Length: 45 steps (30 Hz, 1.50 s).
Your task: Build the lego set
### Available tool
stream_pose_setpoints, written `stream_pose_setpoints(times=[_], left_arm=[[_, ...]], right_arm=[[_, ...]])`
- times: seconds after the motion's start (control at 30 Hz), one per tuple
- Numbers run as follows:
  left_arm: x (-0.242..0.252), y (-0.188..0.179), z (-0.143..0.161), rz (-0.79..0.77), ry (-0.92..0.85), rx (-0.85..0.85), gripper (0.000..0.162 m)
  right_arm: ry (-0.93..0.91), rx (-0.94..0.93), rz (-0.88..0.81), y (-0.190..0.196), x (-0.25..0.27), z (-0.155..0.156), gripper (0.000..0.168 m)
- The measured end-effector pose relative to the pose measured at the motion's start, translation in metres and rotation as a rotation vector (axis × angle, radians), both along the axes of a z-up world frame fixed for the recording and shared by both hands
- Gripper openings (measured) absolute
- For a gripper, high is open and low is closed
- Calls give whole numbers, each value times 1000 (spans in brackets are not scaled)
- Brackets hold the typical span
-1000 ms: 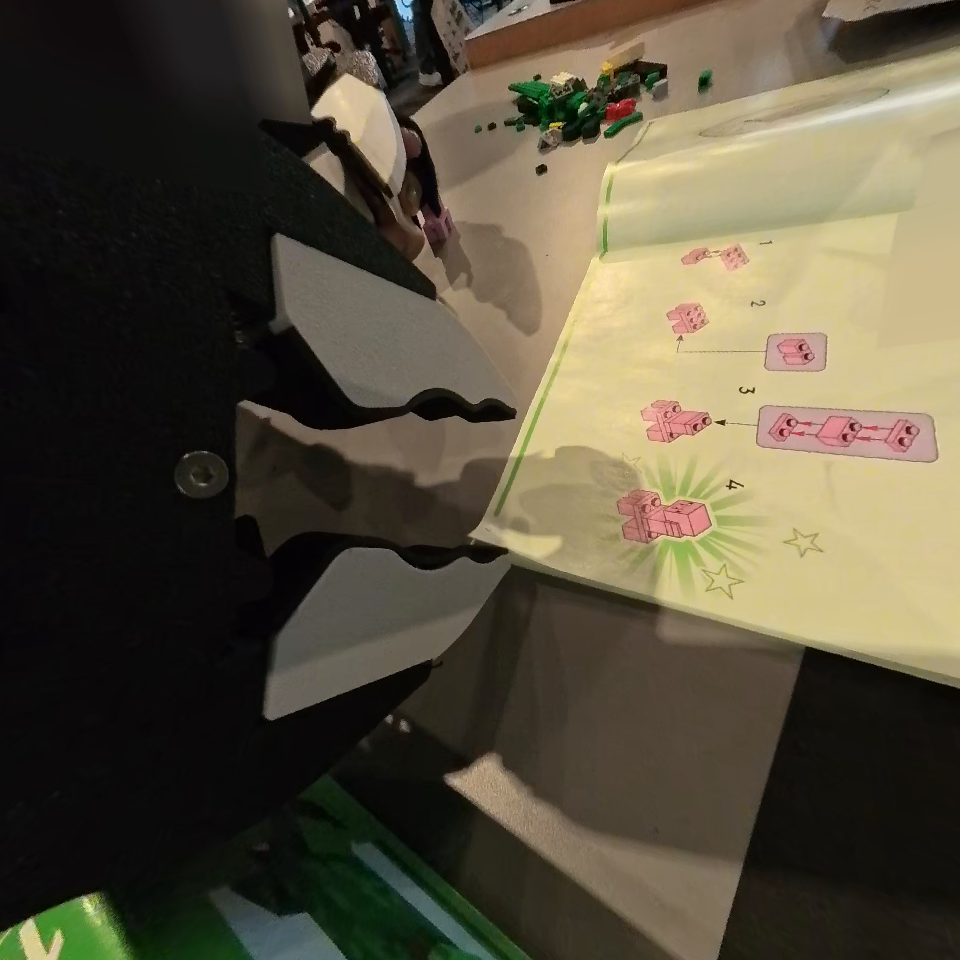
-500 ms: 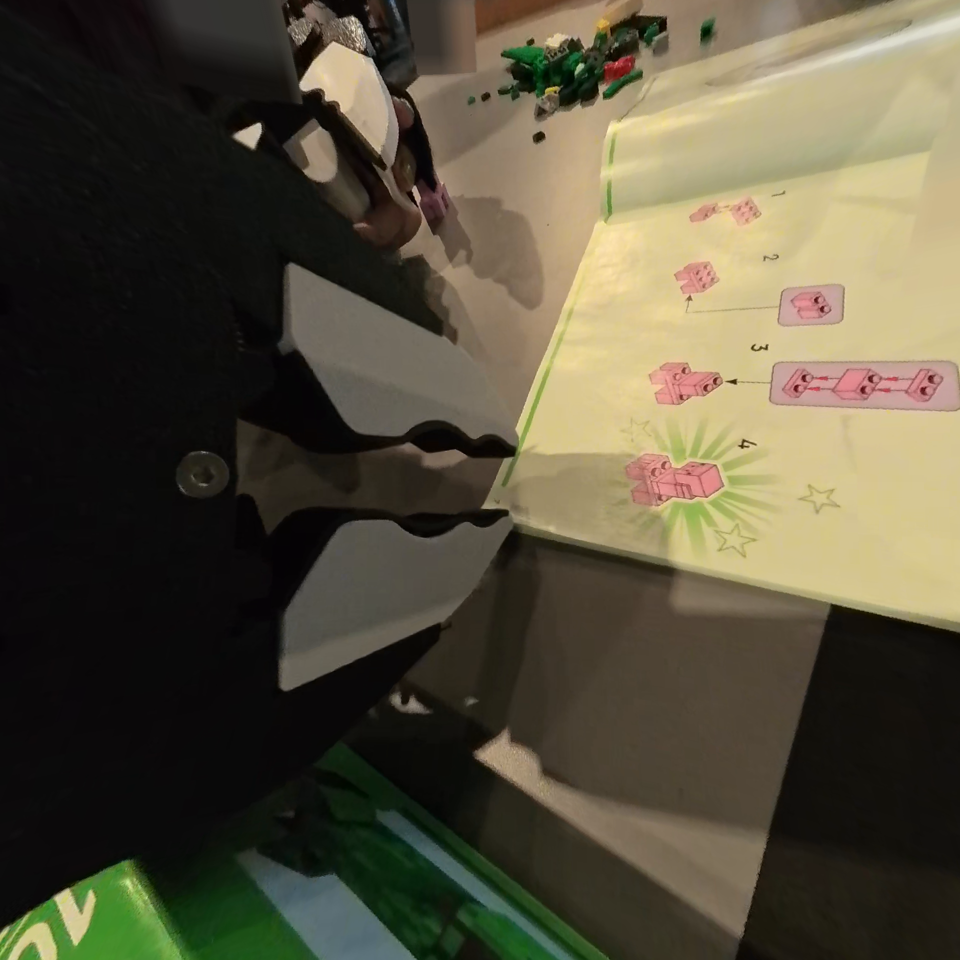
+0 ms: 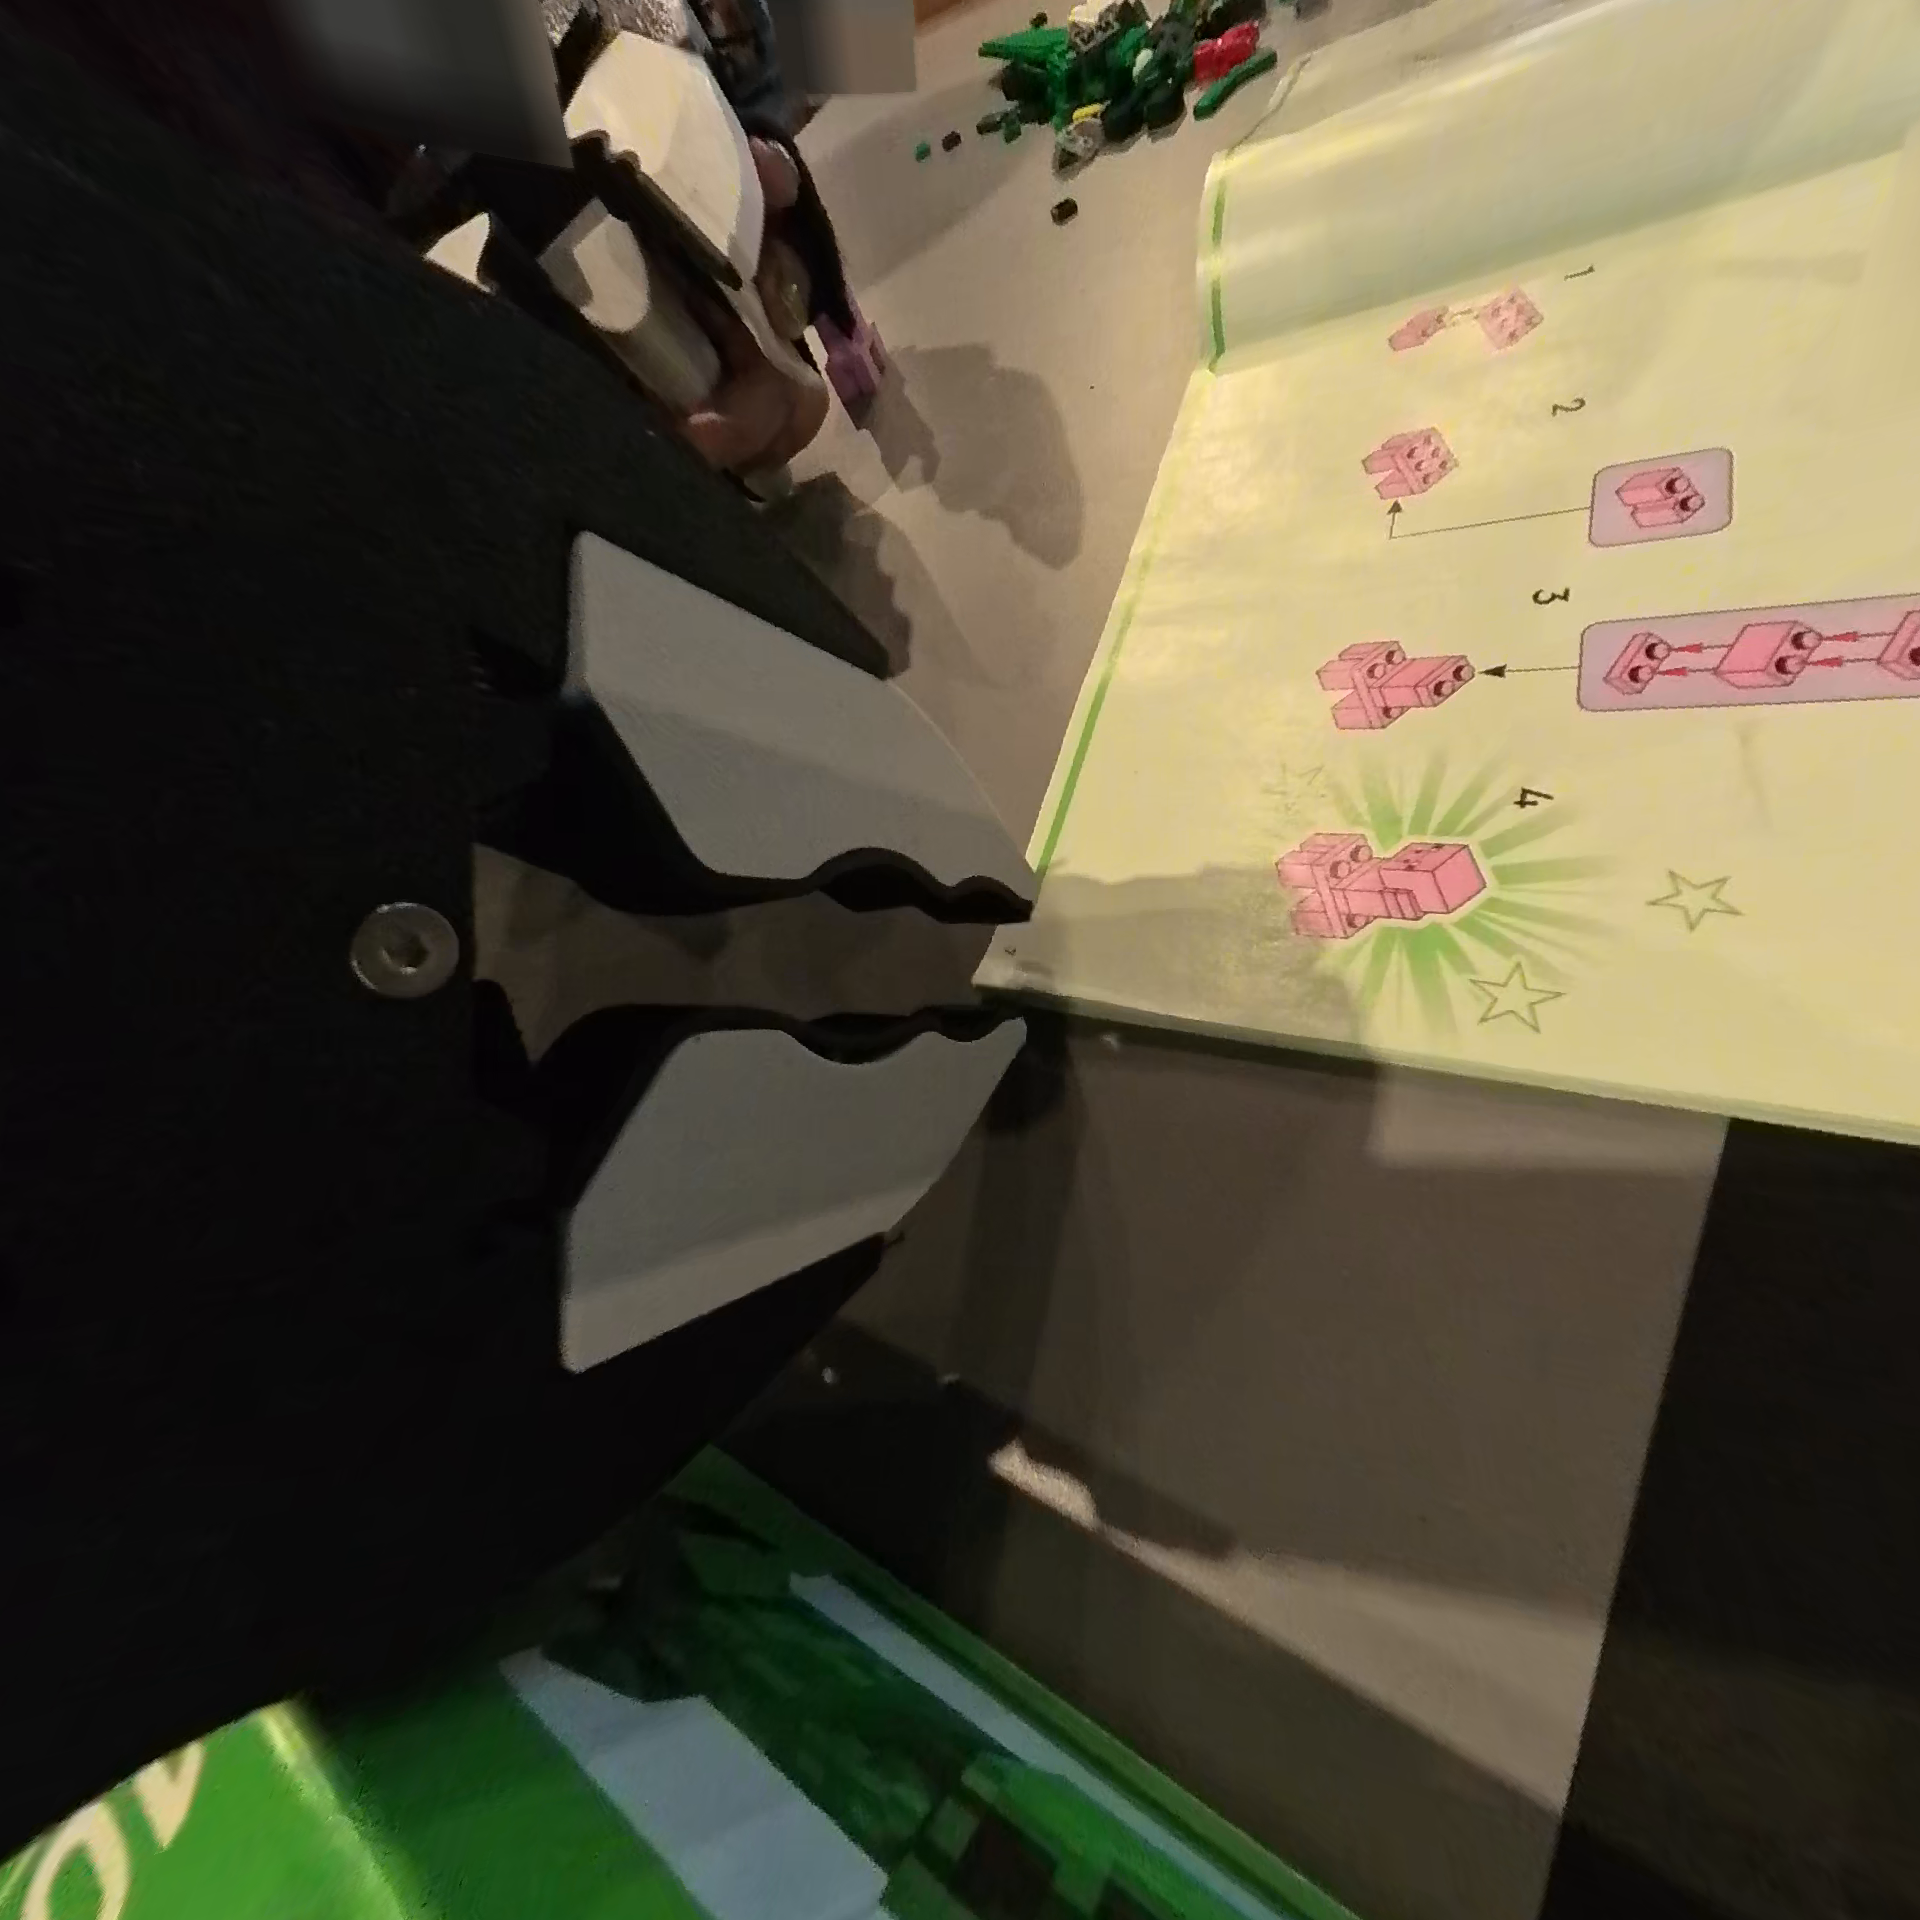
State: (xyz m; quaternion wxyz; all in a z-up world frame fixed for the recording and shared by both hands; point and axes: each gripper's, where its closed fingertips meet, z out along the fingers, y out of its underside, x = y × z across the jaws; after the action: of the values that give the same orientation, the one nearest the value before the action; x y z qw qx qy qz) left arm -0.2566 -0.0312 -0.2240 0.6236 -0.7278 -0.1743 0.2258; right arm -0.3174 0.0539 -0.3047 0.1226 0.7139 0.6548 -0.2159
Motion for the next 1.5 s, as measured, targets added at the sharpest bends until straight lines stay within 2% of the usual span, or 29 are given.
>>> stream_pose_setpoints(times=[0.33,0.7,0.83,0.97,1.07,1.13,1.2,1.37,1.5], left_arm=[[1,0,0,-2,-2,-3,42],[3,2,-1,-15,-12,-13,40],[2,1,0,-7,-4,-10,39],[1,-1,0,-8,3,-30,26],[-14,-7,-5,70,43,-118,23],[-27,-7,-9,110,39,-170,27],[-33,6,-20,71,-34,-215,41],[-48,36,-48,-1,-243,-268,49],[-62,49,-54,4,-251,-324,49]], right_arm=[[8,-3,13,-3,0,3,14],[-14,8,22,-2,1,-3,0],[-13,10,32,-3,1,-4,0],[46,-37,48,-11,-3,6,0],[81,-69,72,-19,-6,12,0],[93,-83,89,-24,-8,14,0],[101,-100,98,-27,-8,15,0],[111,-142,97,-27,-8,17,0],[131,-177,101,-28,-9,20,0]])
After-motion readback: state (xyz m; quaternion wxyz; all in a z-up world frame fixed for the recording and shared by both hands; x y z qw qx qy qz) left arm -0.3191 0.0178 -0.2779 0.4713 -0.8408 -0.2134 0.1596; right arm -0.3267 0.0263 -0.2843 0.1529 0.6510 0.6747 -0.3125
